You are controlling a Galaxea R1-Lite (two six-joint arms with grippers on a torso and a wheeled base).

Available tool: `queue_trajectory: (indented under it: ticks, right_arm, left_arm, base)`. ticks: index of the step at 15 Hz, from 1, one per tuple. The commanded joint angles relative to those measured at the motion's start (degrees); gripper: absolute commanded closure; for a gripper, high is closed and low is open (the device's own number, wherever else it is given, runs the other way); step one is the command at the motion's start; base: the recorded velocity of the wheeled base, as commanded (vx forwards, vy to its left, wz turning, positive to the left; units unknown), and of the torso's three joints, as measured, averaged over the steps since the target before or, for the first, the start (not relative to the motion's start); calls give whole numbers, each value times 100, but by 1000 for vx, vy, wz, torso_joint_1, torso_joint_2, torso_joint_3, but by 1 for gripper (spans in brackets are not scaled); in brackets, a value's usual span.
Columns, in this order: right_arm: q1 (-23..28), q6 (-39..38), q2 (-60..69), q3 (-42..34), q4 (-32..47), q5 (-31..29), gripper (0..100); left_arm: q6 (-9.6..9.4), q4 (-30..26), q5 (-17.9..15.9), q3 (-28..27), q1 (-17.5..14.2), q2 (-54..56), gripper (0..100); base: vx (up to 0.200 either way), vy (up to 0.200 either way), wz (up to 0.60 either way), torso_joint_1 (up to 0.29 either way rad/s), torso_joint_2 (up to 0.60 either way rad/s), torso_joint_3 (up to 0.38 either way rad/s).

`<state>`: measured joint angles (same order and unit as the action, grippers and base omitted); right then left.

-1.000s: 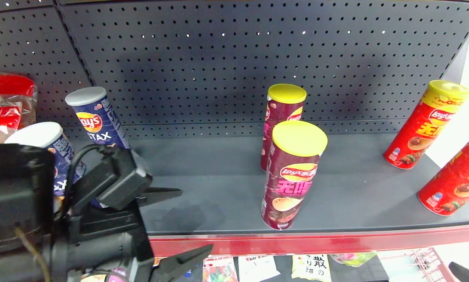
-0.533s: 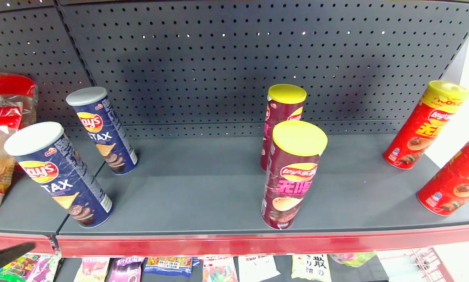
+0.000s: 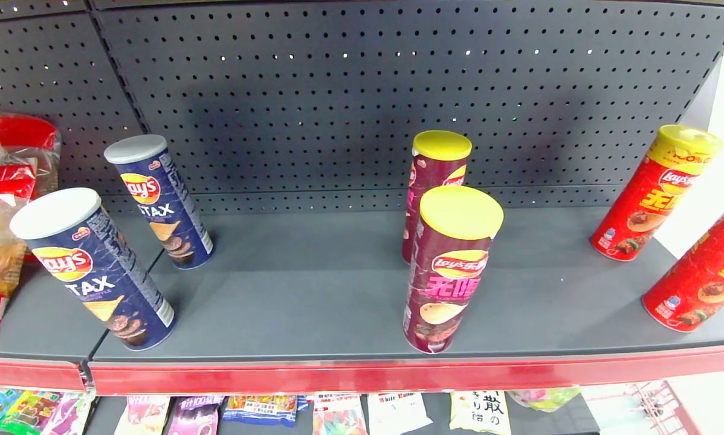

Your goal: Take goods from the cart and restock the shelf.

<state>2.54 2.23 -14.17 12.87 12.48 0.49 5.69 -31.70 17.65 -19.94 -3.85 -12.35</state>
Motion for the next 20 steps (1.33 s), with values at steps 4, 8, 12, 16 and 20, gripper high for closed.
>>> queue_trajectory:
  ticks: [4, 8, 12, 16, 20]
  right_arm:
    - [318, 243, 836, -637, -158, 707, 0]
    - [318, 313, 836, -1270, -1635, 909, 0]
    - [335, 269, 828, -1287, -1582, 443, 0]
    - [379, -56, 828, -1279, -1196, 180, 0]
    - [-842, -126, 854, -1279, -1231, 250, 0]
  left_arm:
    - [-86, 3117, -1616, 1704, -494, 708, 0]
    - [-701, 3468, -1036, 1986, -494, 708, 0]
    - [-517, 3389, -992, 1968, -511, 655, 0]
    - [-358, 3328, -790, 1968, -643, 699, 0]
    - [-385, 3126, -2003, 1977, -626, 699, 0]
  base:
    - [0, 0, 0, 0, 0, 0]
    - [0, 0, 0, 0, 0, 0]
    - [0, 0, 0, 0, 0, 0]
    - [0, 0, 0, 0, 0, 0]
    - [0, 0, 0, 0, 0, 0]
